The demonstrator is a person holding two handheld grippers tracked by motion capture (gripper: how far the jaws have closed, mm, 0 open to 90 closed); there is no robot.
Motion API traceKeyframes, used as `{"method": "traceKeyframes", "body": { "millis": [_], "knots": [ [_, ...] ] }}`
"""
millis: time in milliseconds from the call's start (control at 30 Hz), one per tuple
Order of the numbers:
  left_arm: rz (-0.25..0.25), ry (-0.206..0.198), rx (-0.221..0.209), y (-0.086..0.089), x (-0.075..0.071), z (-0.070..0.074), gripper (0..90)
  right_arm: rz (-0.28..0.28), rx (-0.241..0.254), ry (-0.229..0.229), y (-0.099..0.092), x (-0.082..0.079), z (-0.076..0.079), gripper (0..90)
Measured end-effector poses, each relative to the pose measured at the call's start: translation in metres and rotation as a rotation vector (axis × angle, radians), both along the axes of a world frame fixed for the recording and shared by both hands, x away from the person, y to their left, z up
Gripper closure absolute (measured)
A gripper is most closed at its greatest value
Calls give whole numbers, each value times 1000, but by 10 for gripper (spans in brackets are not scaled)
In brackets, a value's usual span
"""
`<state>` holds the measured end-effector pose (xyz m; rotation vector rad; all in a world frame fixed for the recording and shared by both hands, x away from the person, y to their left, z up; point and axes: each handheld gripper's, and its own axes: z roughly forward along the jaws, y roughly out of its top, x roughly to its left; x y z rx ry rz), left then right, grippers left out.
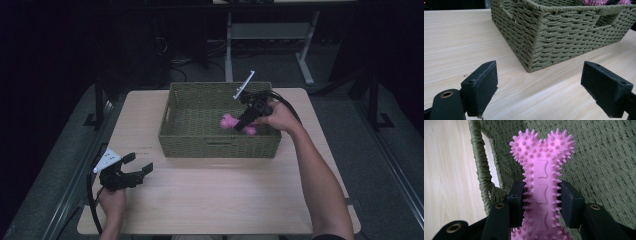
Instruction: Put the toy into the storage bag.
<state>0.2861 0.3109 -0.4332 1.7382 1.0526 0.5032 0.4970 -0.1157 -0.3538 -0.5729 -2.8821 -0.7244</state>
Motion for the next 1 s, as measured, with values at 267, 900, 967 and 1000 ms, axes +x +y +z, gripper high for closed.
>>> {"method": "traceKeyframes", "body": {
  "millis": [267, 900, 967, 1000],
  "knots": [
    [0, -2, -1, 1, 0, 0, 136, 8, -21, 9, 5, 1, -6, 576],
    [1, -4, -6, 1, 0, 0, 136, -11, -13, 21, -2, -1, -17, 575],
    [2, -4, -5, 1, 0, 0, 136, -8, -21, 21, 0, -2, -18, 575],
    [1, -3, -6, 1, 0, 0, 136, -7, -21, 24, 0, -2, -19, 575]
  ]
}}
